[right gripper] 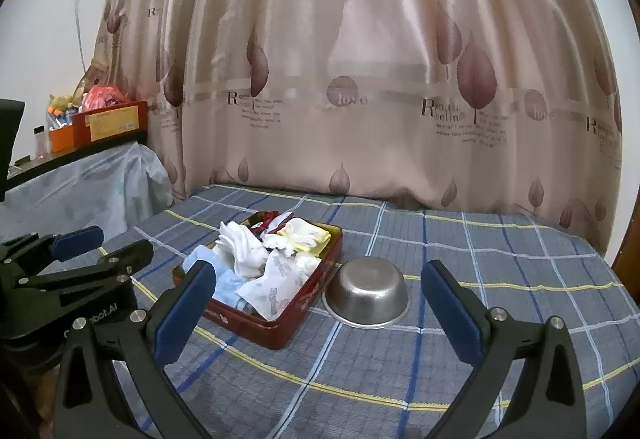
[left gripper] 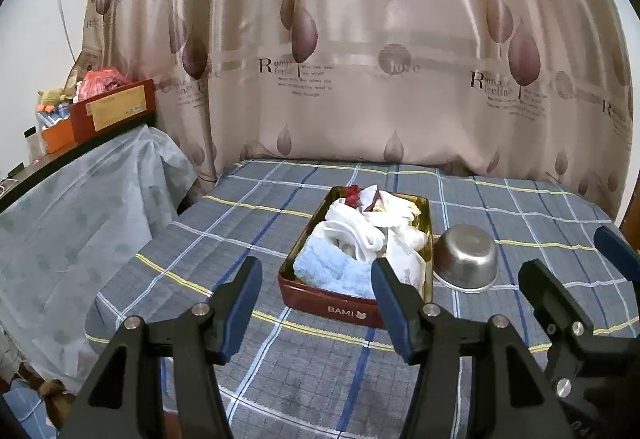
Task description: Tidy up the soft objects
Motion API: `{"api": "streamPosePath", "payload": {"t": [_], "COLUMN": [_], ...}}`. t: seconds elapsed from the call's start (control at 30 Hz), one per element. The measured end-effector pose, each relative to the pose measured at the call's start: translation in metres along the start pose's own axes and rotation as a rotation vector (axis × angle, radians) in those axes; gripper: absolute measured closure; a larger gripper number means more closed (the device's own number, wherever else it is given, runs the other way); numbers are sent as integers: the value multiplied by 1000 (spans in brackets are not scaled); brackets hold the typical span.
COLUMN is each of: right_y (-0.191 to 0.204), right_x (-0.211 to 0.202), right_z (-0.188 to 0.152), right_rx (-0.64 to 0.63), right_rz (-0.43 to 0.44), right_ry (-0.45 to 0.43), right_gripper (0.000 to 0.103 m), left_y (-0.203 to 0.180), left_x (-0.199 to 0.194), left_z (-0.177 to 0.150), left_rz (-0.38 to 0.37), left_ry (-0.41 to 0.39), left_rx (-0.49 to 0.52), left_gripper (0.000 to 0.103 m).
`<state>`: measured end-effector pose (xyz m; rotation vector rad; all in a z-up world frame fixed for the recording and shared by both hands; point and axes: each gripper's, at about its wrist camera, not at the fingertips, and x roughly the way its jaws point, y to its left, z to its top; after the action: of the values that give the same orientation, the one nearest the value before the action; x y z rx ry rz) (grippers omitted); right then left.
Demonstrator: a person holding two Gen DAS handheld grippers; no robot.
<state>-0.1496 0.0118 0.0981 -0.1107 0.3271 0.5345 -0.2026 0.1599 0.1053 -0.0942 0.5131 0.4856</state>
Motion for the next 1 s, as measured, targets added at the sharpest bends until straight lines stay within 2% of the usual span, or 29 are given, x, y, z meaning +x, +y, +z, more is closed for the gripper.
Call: {"api": "streamPosePath", "payload": {"t": [0.43,1.0], "right_y": [0,2], "right_x": [6,11], "right_z": [-2,-8], "right_rx": [2,-4], "right_rz": [4,1], "right_ry": [21,47], "right_gripper": [1,1], "left_y": [1,7], "left_x": [12,28], "left_z": [-4,-12], "left_rz": [-20,-9], "left_ry": [41,89], "left_rx": [0,-9], "left_gripper": [45,45]}}
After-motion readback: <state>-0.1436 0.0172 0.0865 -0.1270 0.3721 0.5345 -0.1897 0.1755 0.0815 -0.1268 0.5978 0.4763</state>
